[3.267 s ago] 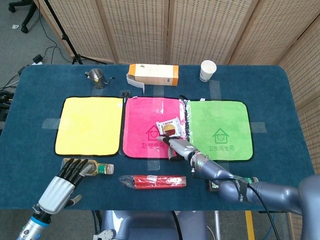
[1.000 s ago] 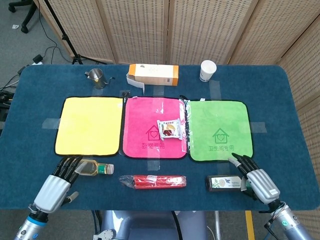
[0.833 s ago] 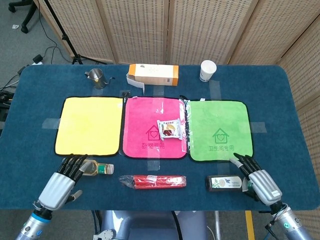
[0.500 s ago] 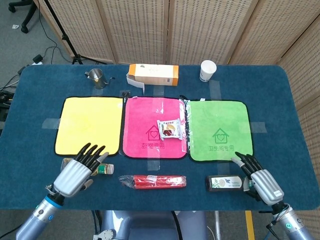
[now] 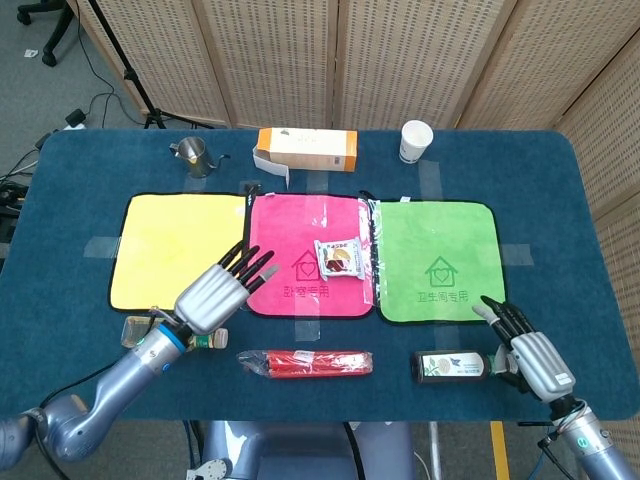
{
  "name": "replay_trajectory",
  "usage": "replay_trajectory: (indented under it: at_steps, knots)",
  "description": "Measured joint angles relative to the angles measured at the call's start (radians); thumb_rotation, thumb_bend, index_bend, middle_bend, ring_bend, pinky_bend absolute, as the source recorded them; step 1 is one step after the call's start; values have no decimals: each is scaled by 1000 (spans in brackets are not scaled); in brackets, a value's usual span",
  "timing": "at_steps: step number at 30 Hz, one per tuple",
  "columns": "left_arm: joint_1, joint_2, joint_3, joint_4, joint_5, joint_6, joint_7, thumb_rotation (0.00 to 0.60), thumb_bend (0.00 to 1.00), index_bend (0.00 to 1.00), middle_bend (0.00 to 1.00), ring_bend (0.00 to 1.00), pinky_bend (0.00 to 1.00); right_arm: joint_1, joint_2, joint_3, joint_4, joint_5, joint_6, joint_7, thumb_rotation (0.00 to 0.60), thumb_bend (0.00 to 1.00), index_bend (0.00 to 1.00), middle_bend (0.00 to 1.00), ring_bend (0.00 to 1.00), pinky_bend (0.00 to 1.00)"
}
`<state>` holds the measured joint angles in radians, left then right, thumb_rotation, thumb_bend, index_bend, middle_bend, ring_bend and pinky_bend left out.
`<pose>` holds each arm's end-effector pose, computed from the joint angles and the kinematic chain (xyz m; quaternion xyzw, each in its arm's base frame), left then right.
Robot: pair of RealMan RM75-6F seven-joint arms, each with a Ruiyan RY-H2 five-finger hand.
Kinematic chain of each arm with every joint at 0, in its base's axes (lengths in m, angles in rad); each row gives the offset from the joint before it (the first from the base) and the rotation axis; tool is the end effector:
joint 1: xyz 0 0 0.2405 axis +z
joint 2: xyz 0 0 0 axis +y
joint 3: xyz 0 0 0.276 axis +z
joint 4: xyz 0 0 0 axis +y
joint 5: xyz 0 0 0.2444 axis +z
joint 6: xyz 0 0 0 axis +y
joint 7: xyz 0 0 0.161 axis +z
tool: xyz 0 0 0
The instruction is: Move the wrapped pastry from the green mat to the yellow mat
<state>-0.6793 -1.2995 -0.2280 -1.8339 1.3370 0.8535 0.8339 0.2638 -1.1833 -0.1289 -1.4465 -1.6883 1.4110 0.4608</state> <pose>-0.1023 0.3307 -0.0012 -0.8534 -0.1066 -0.3104 0.4050 -0.3335 -0.2162 0.0835 0.6508 -0.4816 0.4508 0.3761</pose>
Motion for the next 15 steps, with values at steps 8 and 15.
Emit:
replay_trajectory:
  at_steps: [8, 15]
  knots:
    - [-159, -104, -29, 95, -121, -73, 114, 600, 588, 0, 0, 0, 0, 1, -2, 18, 18, 22, -22, 25, 600, 930, 81, 0, 0, 0]
    - [-293, -201, -30, 212, -226, -125, 170, 600, 646, 0, 0, 0, 0, -1, -1, 32, 35, 41, -31, 60, 600, 930, 81, 0, 0, 0]
